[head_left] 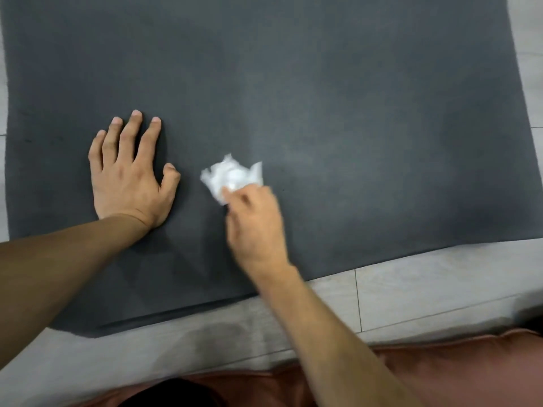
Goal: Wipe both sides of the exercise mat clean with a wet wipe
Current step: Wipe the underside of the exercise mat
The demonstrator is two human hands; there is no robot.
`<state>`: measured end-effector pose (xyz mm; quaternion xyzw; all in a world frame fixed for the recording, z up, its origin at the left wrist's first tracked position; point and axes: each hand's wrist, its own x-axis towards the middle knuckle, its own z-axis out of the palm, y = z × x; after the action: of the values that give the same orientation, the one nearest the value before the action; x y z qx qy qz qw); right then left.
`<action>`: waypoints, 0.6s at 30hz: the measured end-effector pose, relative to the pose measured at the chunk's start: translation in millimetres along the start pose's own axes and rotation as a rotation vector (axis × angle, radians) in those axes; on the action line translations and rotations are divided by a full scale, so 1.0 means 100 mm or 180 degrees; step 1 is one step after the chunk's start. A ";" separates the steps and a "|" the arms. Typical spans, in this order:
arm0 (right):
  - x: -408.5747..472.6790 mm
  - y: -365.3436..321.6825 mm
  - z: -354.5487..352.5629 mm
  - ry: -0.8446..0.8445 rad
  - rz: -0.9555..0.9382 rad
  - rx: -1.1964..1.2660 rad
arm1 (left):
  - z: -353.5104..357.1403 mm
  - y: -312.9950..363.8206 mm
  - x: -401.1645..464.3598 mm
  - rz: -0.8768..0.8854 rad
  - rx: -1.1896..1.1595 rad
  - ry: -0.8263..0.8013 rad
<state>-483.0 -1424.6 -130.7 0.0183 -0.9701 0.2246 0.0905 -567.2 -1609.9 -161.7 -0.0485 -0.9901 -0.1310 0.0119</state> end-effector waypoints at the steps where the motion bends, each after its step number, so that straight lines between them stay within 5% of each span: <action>1: -0.08 -0.16 0.02 -0.0249 -0.0238 0.0019 | 0.00 -0.01 0.00 0.0016 -0.0001 0.0017; 6: -0.01 0.63 -0.31 -0.0204 -0.0748 -0.0405 | 0.01 -0.01 0.00 0.0011 -0.0035 0.0037; 11: -0.03 1.63 -0.83 0.0637 0.1035 -0.0921 | 0.01 -0.01 -0.01 0.0040 -0.0035 0.0070; 14: -0.09 1.06 -0.50 0.0741 0.1194 -0.0520 | 0.01 0.00 -0.01 0.0032 -0.0025 0.0098; 18: -0.36 -0.22 -0.01 -0.0082 0.0133 0.0146 | 0.00 -0.02 -0.02 0.0015 -0.0046 0.0071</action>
<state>-445.9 -1443.6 -126.8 0.0030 -0.9659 0.2483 0.0728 -565.6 -1611.8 -162.7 -0.0495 -0.9888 -0.1387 0.0229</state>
